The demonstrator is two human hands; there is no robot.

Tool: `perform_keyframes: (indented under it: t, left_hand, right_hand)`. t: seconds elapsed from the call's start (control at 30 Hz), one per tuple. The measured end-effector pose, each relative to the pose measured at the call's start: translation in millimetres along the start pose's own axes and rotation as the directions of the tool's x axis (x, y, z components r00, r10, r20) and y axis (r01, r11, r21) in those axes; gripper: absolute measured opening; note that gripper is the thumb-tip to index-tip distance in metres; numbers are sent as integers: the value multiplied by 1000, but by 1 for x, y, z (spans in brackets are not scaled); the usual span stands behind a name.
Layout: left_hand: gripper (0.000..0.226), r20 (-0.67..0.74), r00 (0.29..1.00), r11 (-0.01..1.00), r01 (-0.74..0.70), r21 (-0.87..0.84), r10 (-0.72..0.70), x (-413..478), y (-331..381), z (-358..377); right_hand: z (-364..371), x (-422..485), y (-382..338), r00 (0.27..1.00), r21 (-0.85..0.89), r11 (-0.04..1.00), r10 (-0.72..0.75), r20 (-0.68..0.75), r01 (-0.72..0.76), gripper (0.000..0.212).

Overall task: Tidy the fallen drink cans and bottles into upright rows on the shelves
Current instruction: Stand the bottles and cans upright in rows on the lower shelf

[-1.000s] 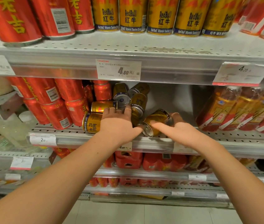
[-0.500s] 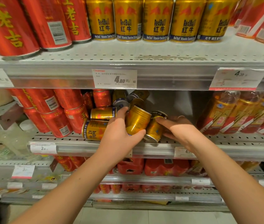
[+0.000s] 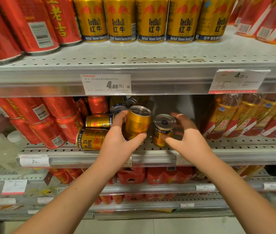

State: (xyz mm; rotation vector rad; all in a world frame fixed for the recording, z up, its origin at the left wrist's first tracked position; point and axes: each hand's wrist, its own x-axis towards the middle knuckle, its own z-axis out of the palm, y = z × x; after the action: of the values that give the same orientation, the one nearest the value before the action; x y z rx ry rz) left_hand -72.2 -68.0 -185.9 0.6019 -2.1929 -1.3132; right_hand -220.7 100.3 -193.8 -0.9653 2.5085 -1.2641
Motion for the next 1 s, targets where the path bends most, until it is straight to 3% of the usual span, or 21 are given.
perform_keyframes:
  t: [0.27, 0.4, 0.53, 0.67, 0.77, 1.0]
  left_hand:
    - [78, 18, 991, 989, -136, 58, 136, 6, 15, 10]
    - [81, 22, 994, 992, -113, 62, 111, 4, 15, 13]
    - [77, -1, 998, 998, -58, 18, 58, 5, 11, 10]
    - [78, -3, 1000, 1000, -30, -3, 30, 7, 7, 5]
    - [77, 2, 1000, 1000, -29, -9, 29, 7, 6, 5]
    - [76, 17, 1000, 999, -26, -20, 26, 6, 8, 16]
  right_hand:
    - [5, -2, 12, 999, 89, 996, 17, 47, -21, 78]
    - [21, 1, 13, 981, -79, 984, 165, 100, -158, 95]
    - [24, 12, 14, 964, -112, 966, 244, 103, -232, 69]
    - [7, 15, 16, 961, -121, 962, 257, 99, -244, 77]
    - [-19, 18, 13, 972, -165, 963, 226, 65, -213, 89]
    - [-59, 12, -3, 996, -358, 932, 68, 52, -45, 84]
